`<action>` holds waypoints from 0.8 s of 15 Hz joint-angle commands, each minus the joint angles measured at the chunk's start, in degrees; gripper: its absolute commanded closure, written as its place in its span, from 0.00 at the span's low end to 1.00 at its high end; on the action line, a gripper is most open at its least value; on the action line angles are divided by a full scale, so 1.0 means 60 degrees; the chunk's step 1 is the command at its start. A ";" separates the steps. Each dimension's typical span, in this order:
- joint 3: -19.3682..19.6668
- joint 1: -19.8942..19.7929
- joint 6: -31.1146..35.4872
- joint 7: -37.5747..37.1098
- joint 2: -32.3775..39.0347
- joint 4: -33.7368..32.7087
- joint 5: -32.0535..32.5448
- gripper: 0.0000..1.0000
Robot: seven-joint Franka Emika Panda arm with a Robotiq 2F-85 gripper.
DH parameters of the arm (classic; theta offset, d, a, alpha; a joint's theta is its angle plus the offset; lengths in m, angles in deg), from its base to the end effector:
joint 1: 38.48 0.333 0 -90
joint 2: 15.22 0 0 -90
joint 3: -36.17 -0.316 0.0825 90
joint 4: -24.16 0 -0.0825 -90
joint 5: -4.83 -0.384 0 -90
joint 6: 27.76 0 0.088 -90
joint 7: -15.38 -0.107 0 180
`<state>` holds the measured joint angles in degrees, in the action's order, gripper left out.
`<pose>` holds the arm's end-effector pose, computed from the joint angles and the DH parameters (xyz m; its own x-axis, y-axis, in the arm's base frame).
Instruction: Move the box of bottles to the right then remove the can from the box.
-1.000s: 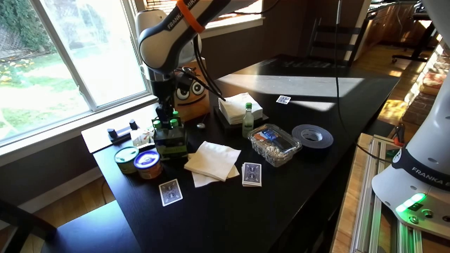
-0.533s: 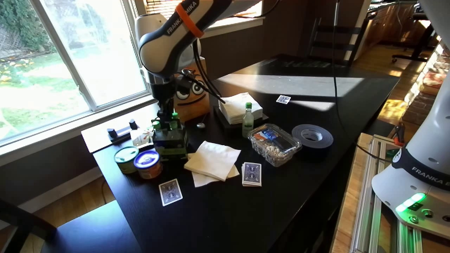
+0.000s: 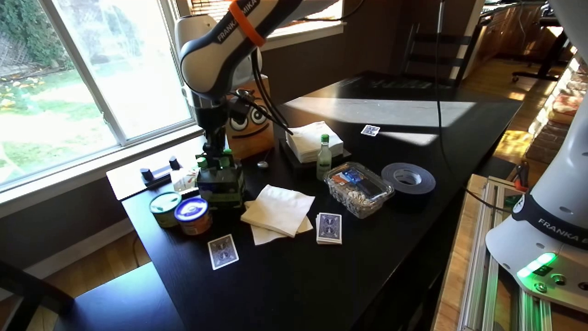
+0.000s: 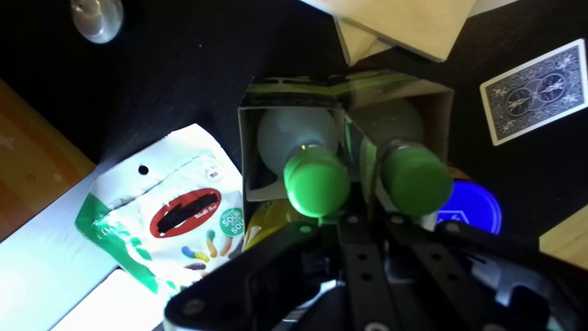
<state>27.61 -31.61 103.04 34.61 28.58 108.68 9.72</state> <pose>0.7032 0.1719 0.2320 0.8153 0.5757 0.0613 0.5776 -0.8162 -0.0165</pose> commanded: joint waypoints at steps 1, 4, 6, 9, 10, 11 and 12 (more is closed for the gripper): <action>-0.0127 0.0018 -0.0040 0.0009 -0.1160 0.0847 0.0077 0.99; -0.0041 -0.0035 0.0070 -0.0419 -0.1895 0.1537 -0.0054 0.99; -0.0159 -0.0385 0.0251 -0.0686 -0.2372 0.2064 -0.0651 0.99; 0.0533 -0.0228 0.0084 -0.2202 -0.3286 0.3024 -0.0381 0.99; 0.0602 -0.0271 0.0200 -0.2543 -0.3523 0.3309 -0.0509 0.99; 0.0721 -0.0276 0.0217 -0.2937 -0.3766 0.3602 -0.0550 0.99; 0.0883 -0.0212 0.0120 -0.3433 -0.3984 0.3853 -0.0461 0.99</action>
<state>31.19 -33.29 103.17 21.16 12.57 124.39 7.55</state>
